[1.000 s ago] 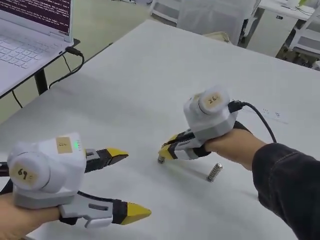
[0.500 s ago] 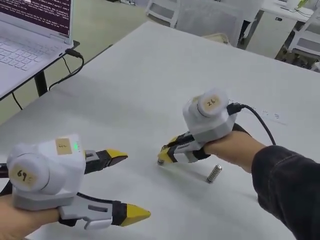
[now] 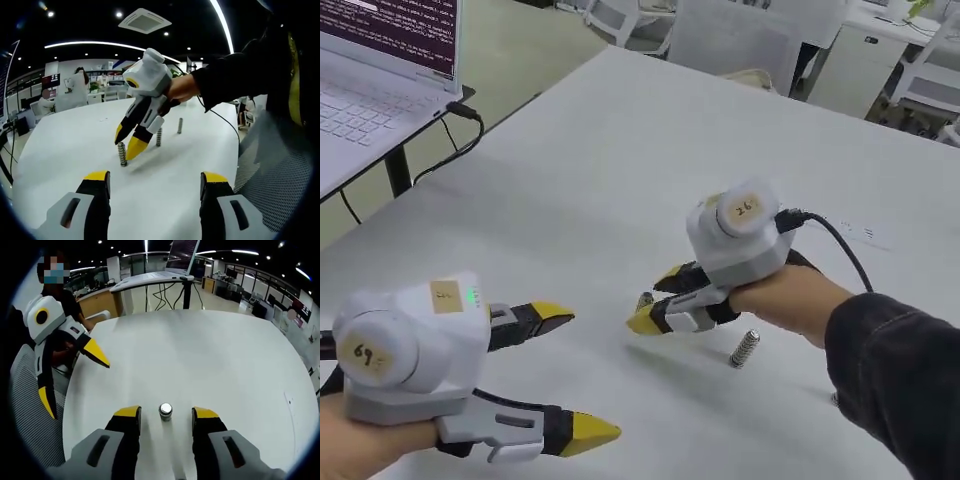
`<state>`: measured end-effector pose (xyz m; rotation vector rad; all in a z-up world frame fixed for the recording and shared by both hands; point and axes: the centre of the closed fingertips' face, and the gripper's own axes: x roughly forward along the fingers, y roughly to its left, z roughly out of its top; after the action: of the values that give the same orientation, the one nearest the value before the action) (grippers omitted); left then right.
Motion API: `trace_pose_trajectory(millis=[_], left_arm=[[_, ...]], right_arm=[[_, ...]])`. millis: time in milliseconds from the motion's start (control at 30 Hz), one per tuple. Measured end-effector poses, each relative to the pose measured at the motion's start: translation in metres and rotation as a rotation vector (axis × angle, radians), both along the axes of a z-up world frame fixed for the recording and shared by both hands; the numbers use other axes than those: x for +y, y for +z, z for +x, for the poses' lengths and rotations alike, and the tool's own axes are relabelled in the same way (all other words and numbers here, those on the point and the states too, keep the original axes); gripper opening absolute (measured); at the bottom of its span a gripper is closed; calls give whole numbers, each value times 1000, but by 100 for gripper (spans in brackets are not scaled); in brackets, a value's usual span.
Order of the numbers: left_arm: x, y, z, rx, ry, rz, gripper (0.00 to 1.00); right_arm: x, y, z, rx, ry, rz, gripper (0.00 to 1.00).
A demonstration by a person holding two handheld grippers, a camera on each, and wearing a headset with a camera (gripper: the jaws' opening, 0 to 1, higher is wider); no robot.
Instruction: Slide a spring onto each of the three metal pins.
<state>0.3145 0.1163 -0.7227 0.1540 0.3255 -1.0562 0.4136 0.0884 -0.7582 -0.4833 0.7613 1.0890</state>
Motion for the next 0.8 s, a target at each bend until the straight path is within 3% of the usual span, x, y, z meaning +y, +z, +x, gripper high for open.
trace_pose_trajectory(millis=[433,633,800], left_arm=[[-1,-1,0,0,-3,3,70],[-2,0,-1,-1,-7,2,70],[-3,0,-1,-1,-8,2,70]], right_arm=[[2,7,2,-44,-4,40,75],[4,15,5,-61,-33,100,95],[3,19,7,-76,-42,114,100]])
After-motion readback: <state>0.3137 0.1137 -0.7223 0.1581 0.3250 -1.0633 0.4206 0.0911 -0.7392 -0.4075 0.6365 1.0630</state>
